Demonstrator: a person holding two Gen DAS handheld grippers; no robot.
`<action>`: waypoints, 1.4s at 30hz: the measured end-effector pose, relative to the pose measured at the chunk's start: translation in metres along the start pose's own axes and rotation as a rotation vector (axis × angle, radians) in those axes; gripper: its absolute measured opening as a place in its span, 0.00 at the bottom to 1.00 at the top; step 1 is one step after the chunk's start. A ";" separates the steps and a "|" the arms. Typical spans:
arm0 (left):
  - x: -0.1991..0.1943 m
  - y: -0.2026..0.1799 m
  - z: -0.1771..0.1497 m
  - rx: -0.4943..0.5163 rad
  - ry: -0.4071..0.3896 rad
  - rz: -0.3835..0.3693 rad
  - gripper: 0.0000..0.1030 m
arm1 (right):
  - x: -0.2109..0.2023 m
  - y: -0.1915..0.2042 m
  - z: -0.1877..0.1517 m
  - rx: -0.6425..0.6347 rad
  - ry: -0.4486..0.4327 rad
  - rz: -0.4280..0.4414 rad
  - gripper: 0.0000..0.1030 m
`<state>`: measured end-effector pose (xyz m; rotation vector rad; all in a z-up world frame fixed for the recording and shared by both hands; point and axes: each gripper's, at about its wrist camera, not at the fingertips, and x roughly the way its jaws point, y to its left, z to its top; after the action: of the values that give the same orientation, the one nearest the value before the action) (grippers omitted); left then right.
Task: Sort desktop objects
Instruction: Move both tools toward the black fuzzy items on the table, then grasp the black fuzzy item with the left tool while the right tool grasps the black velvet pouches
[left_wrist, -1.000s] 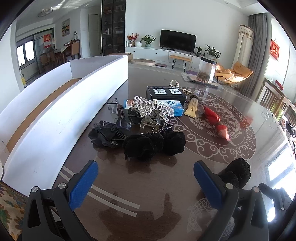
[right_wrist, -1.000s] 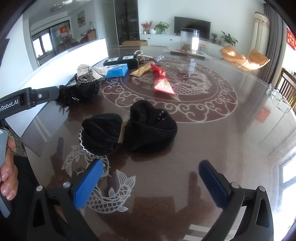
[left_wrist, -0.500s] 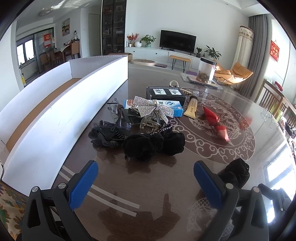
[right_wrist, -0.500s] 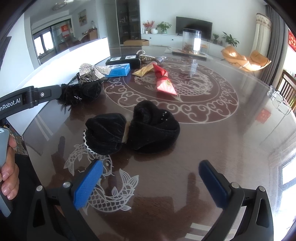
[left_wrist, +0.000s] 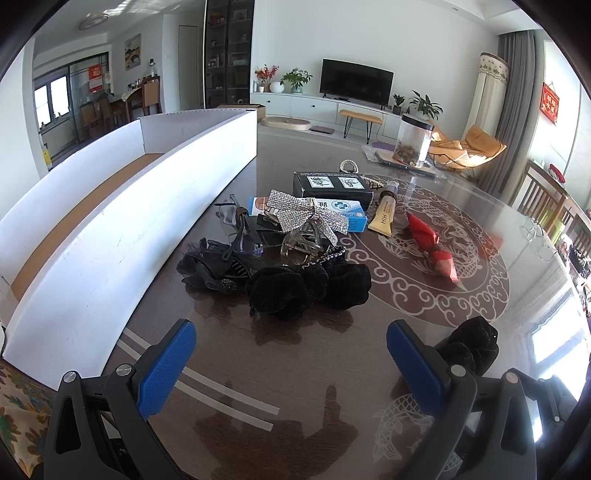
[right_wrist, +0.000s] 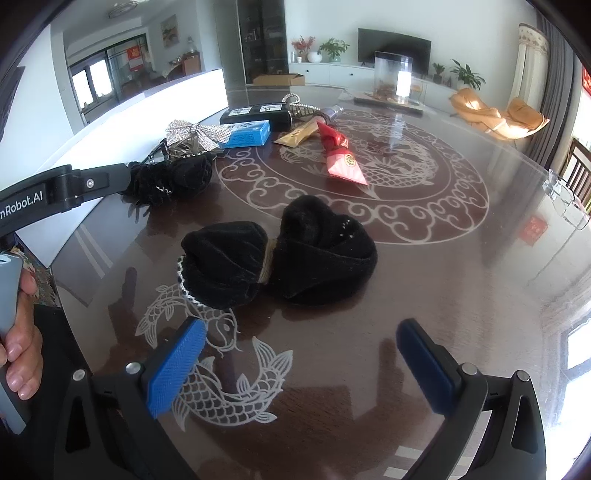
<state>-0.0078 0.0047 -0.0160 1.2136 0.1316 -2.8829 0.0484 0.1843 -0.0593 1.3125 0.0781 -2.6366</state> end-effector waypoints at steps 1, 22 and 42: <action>0.000 0.002 0.000 -0.010 0.003 -0.001 1.00 | 0.004 0.001 0.004 -0.001 0.010 0.015 1.00; 0.045 0.026 0.032 -0.098 0.092 -0.053 1.00 | 0.024 -0.071 0.023 0.086 0.026 -0.129 1.00; 0.071 -0.026 0.041 0.289 0.279 -0.268 1.00 | 0.024 -0.069 0.023 0.088 0.026 -0.132 1.00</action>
<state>-0.0879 0.0286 -0.0363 1.7745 -0.1377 -3.0138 0.0024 0.2454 -0.0668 1.4152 0.0551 -2.7621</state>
